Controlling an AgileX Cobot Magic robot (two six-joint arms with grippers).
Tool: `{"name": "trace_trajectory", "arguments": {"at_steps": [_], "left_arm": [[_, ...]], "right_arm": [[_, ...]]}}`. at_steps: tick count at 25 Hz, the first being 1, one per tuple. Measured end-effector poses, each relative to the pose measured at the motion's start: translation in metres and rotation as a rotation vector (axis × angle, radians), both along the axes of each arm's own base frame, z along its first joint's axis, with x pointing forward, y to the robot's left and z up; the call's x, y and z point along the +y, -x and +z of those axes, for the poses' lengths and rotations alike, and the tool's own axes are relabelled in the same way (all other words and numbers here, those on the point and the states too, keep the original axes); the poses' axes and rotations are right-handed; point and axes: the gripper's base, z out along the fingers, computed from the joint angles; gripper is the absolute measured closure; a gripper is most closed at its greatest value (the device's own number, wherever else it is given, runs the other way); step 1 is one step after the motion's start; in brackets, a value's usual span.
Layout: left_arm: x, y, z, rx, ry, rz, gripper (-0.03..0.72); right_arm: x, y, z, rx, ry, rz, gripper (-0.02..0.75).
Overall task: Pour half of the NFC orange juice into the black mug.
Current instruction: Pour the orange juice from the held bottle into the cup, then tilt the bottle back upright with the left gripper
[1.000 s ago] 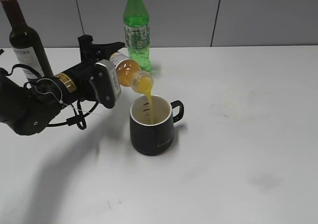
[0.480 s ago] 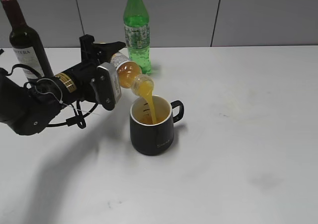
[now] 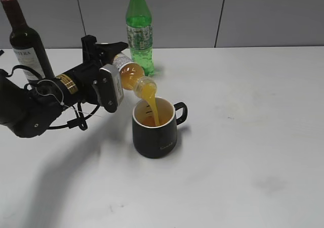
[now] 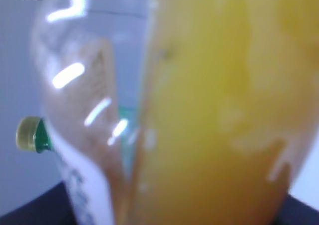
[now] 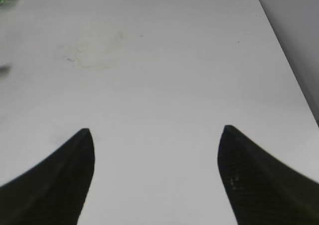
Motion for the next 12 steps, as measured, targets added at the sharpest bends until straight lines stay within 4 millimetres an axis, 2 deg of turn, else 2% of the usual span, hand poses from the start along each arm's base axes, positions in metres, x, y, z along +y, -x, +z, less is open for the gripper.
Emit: {"name": "trace_trajectory", "arguments": {"at_steps": [12], "left_arm": [[0.0004, -0.0003, 0.0008, -0.008, 0.004, 0.005, 0.22]], "right_arm": [[0.0, 0.0, 0.0, 0.0, 0.0, 0.0, 0.153]]}}
